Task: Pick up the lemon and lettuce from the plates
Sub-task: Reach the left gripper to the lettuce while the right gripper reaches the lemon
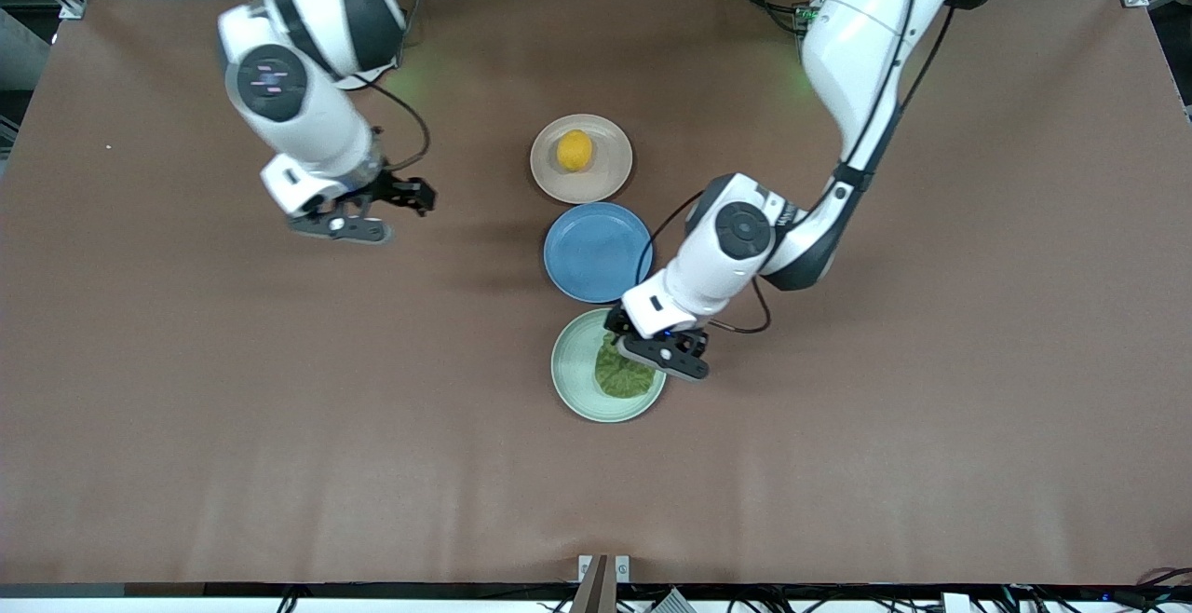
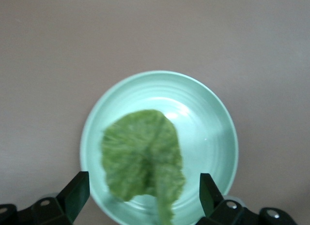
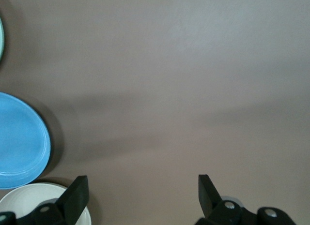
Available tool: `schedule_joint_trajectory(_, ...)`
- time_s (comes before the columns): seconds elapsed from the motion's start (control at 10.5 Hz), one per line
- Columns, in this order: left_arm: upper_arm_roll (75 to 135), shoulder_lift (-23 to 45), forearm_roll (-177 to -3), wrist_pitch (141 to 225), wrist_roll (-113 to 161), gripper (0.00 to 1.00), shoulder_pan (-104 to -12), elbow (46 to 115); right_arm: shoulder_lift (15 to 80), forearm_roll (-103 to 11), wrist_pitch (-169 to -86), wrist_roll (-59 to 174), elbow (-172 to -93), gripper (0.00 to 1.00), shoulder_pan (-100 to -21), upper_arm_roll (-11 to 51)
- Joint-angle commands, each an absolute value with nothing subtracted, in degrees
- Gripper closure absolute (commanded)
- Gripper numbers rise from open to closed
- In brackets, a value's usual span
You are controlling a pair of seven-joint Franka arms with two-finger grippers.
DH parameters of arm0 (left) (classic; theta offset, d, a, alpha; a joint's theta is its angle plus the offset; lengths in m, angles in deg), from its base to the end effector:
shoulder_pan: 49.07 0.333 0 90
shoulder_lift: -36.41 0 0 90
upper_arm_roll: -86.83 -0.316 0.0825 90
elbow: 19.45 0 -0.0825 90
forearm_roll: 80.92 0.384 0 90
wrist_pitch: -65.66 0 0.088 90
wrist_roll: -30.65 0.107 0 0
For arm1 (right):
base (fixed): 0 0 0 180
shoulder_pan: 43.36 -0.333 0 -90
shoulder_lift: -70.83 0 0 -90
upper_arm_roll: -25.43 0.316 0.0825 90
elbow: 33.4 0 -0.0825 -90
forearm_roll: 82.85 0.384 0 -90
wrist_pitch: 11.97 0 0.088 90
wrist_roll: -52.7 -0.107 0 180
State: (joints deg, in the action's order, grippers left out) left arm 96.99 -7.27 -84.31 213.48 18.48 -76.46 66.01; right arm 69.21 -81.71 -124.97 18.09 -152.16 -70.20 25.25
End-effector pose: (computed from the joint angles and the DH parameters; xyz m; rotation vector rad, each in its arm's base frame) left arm 0.6082 -0.4321 0.2593 2.8041 -0.4656 0.3442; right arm 0.4802 0.2425 0.4061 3.0773 -0.2277 -0.1852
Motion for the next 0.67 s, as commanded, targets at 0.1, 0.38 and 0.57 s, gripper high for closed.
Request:
schedule_joint_trajectory(0.1, 95.3, -11.8, -84.9, 219.5, 16.2, 0.0, -80.3, 64.8, 66.5, -77.3, -130.9, 2.8, -157.9, 0.0, -82.2, 24.9)
schedule_joint_trajectory(0.38, 90.6, -15.0, -85.0, 222.2, 14.9, 0.07, -84.2, 64.7, 63.9, -71.2, -134.5, 0.9, -157.8, 0.0, -86.6, 24.9)
schedule_joint_trajectory(0.57, 90.2, -15.2, -85.0, 222.3, 14.6, 0.33, -84.6, 64.7, 61.0, -69.9, -138.7, -5.0, -157.8, 0.0, -92.4, 24.8)
